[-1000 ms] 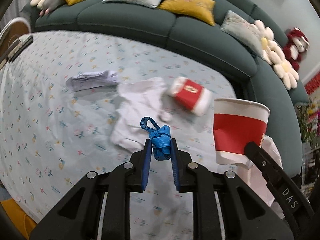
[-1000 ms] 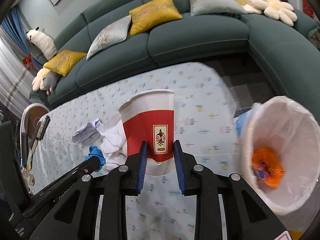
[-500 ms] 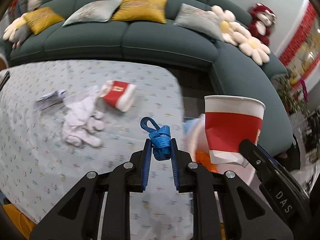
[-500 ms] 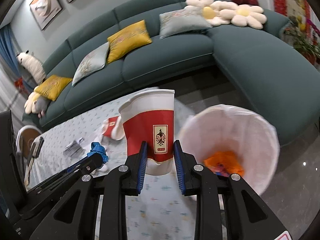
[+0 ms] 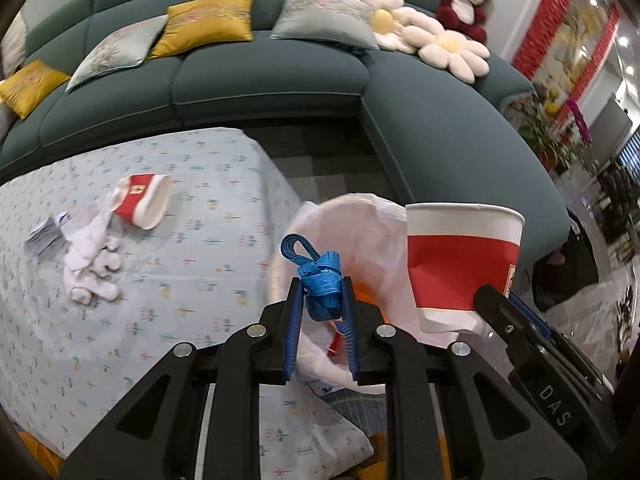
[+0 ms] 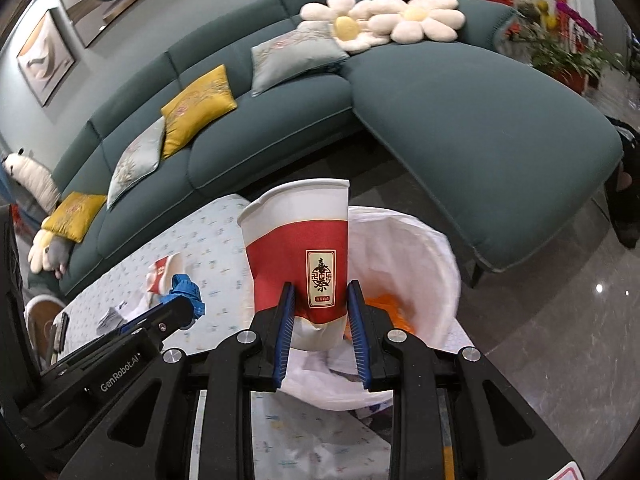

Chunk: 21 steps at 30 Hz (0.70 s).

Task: Collect trash
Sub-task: 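Carry the tie and cup over the wastebasket and open the left tool, then open the right tool to drop the paper cup into the wastebasket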

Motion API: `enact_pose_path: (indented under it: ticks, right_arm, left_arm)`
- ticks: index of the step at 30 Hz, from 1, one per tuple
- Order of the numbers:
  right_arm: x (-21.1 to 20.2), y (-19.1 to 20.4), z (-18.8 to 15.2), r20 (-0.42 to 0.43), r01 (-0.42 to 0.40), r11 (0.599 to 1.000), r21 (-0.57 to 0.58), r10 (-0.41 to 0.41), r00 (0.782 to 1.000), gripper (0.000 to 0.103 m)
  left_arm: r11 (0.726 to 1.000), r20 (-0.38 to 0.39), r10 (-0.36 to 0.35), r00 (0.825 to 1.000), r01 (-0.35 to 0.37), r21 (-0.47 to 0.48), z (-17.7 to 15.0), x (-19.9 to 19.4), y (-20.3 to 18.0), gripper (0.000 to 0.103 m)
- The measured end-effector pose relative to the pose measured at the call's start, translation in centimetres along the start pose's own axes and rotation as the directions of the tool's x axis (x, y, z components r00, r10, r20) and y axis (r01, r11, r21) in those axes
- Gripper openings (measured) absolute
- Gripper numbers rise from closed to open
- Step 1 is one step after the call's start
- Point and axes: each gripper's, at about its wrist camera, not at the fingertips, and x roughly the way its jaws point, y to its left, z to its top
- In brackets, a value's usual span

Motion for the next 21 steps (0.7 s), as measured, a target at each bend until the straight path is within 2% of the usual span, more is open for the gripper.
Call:
enact_pose_path:
  ticks: [9, 15, 17, 19, 21]
  right_arm:
    - [0.4, -3.7, 0.1, 0.002, 0.030, 0.998, 0.063, -0.030, 1.000, 0.025]
    - [1.1, -5.2, 0.3, -0.006, 0.042, 0.996, 0.084, -0.042, 0.999, 0.025]
    - [1.3, -5.4, 0.4, -0.006, 0.044, 0.995, 0.088, -0.044, 0.999, 0.025]
    - [1.4, -5.5, 0.5, -0.006, 0.044, 0.995, 0.094, -0.043, 0.999, 0.025]
    - [1.5, -5.6, 0.6, -0.005, 0.043, 0.994, 0.097, -0.043, 0.999, 0.025]
  left_arm:
    - [0.997, -0.030, -0.018, 0.999, 0.020, 0.073, 0.2, 2.4, -3.9, 0.019]
    - [0.995, -0.042, -0.030, 0.999, 0.034, 0.092, 0.3, 3.6, -5.1, 0.020]
    - [0.995, -0.038, -0.026, 0.999, 0.030, 0.095, 0.4, 3.7, -5.3, 0.026]
    - [0.995, -0.026, -0.019, 0.999, 0.022, 0.094, 0.4, 3.7, -5.4, 0.041]
    - [0.996, -0.017, -0.013, 1.000, 0.014, 0.092, 0.6, 3.6, -5.3, 0.046]
